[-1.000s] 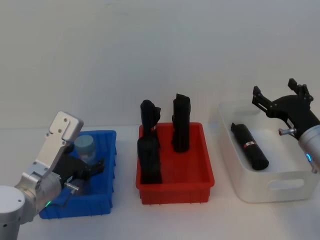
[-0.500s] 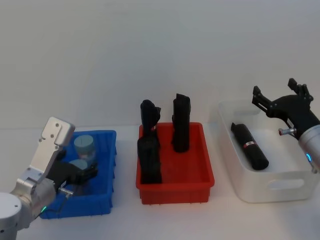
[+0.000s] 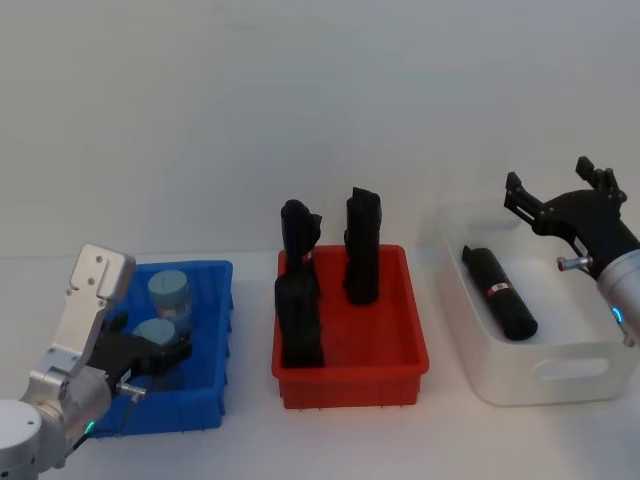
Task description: Pick the cotton swabs from the blue box and place them into the white box.
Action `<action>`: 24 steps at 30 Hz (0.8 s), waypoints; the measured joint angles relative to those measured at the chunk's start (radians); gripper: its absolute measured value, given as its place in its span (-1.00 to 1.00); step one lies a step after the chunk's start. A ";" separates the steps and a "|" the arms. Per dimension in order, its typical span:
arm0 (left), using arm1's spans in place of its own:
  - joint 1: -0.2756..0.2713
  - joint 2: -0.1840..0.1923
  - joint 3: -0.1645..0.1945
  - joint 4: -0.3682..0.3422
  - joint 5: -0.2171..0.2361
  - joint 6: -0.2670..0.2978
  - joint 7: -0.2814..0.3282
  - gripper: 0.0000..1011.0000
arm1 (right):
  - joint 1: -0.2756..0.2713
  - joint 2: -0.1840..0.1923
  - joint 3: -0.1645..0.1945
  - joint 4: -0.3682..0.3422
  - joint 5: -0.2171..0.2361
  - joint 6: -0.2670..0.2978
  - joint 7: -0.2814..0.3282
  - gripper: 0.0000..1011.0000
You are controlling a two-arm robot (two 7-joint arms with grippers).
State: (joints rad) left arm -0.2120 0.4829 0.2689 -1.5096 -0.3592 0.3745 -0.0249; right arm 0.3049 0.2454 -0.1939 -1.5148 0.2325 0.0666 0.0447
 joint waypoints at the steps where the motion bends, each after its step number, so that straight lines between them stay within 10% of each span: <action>1: 0.001 -0.001 0.000 0.002 -0.003 -0.002 0.001 0.99 | 0.000 0.000 0.000 0.000 0.000 0.000 0.000 0.98; 24: 0.001 -0.016 -0.012 0.044 -0.041 -0.010 0.018 0.99 | 0.000 0.000 0.000 0.000 0.000 0.000 0.000 0.98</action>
State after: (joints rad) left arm -0.2115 0.4669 0.2571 -1.4653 -0.3997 0.3643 -0.0066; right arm 0.3049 0.2454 -0.1939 -1.5148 0.2325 0.0667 0.0447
